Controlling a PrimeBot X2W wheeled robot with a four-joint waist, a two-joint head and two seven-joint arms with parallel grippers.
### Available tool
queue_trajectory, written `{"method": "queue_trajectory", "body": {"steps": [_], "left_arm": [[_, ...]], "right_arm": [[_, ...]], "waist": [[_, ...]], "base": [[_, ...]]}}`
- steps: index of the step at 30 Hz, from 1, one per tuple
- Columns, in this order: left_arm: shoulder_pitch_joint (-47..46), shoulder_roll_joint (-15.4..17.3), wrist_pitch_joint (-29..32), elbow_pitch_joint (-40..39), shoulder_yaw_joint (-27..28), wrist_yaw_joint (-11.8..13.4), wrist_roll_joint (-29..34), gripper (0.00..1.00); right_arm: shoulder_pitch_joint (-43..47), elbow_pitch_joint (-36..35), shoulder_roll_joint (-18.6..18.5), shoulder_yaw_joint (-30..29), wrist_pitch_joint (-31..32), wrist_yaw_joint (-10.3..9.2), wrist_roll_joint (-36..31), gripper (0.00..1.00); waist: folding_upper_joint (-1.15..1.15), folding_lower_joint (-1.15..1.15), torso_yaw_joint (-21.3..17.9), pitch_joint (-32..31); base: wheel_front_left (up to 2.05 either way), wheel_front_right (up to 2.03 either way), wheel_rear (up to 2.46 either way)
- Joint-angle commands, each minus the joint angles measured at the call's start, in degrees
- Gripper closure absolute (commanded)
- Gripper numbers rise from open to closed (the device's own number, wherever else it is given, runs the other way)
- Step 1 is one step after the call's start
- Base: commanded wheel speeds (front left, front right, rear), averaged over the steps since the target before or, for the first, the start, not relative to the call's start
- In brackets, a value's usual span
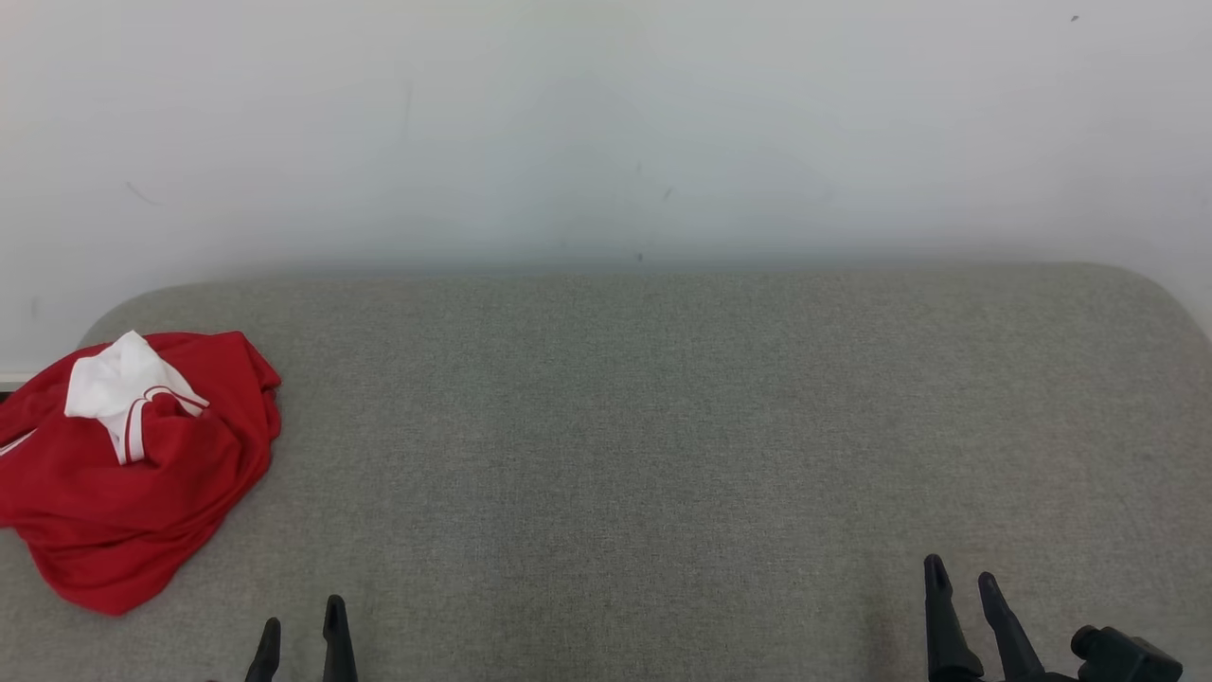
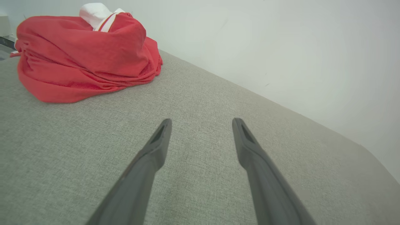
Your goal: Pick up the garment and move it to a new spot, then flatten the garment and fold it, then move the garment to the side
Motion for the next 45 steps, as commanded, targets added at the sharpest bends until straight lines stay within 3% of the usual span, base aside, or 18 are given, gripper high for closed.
{"method": "queue_trajectory", "body": {"steps": [1,18,34,45], "left_arm": [[0.3,0.3,-0.5,-0.7,-0.2,0.2,1.8,0.00],[1.6,0.3,-2.8,-1.0,-1.1,0.4,10.5,0.00],[2.5,0.3,-4.6,-0.6,-1.7,0.2,16.8,0.00],[2.6,0.3,-5.7,1.1,-2.0,-0.3,17.8,0.00]], "right_arm": [[0.3,-0.1,-0.2,0.2,-0.6,0.24,-1.9,0.00],[0.7,2.5,-0.2,0.5,-2.8,0.23,-16.8,0.00],[1.3,3.3,-0.2,1.0,-4.6,0.26,-25.3,0.00],[1.9,4.0,-0.2,1.8,-5.8,0.27,-29.2,0.00]], "waist": [[0.00,0.00,0.1,-0.1],[0.00,0.00,0.2,-0.9],[0.00,0.00,0.4,-1.5],[0.00,0.00,0.4,-1.9]], "base": [[0.00,0.00,0.00],[0.00,0.00,0.00],[0.00,0.00,0.00],[0.00,0.00,0.00]]}}
